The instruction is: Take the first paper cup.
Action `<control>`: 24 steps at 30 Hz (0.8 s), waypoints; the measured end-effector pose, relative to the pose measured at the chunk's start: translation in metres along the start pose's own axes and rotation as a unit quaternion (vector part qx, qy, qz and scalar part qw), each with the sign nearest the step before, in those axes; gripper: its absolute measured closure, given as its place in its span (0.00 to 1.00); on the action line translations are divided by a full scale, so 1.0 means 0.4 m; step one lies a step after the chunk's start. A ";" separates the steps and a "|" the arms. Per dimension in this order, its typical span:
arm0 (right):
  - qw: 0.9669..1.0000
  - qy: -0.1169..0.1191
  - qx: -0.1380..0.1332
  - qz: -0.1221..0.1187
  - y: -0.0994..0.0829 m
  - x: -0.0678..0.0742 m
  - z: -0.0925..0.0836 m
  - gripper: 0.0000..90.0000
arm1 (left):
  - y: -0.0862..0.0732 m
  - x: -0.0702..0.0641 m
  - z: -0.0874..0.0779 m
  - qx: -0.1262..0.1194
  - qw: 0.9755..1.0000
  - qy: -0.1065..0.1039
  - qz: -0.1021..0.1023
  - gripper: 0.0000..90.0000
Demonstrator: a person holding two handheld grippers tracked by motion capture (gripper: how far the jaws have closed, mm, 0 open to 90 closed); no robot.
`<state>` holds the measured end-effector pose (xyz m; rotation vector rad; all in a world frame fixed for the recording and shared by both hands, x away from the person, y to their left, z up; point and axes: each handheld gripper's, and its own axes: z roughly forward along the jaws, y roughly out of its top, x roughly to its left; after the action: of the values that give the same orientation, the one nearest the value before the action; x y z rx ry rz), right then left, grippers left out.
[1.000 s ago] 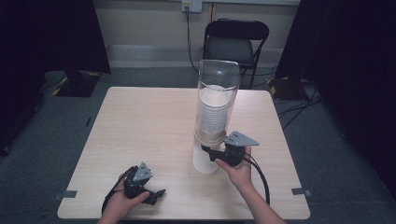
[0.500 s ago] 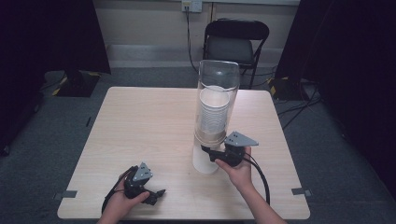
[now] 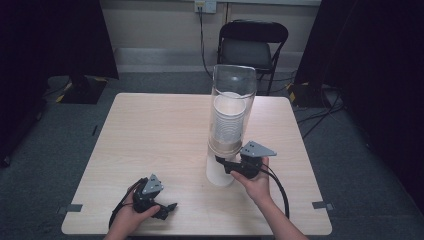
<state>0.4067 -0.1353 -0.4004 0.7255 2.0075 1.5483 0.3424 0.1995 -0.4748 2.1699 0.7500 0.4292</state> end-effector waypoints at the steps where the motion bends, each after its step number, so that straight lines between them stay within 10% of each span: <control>1: 1.000 -0.002 0.002 -0.002 -0.001 0.000 0.000 0.40 | 0.000 0.000 0.000 0.000 1.000 0.000 0.000 0.02; 15: 1.000 0.002 0.017 -0.002 -0.014 -0.003 0.005 0.43 | 0.000 0.000 0.000 0.000 1.000 0.000 0.000 0.02; 18: 0.991 -0.003 0.134 -0.021 -0.115 -0.002 0.030 0.44 | 0.000 0.000 0.000 0.000 1.000 -0.001 0.002 0.02; 20: 0.995 -0.005 0.095 0.028 -0.134 -0.012 0.007 0.43 | 0.001 0.001 0.000 0.000 1.000 -0.001 0.002 0.02; 24: 0.992 -0.009 0.125 -0.004 -0.092 -0.030 -0.010 0.41 | 0.002 0.003 0.000 0.004 1.000 -0.001 0.010 0.01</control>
<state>0.4087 -0.1542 -0.4344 0.8219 2.2131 1.2931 0.3437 0.1999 -0.4742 2.1858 0.7303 0.4341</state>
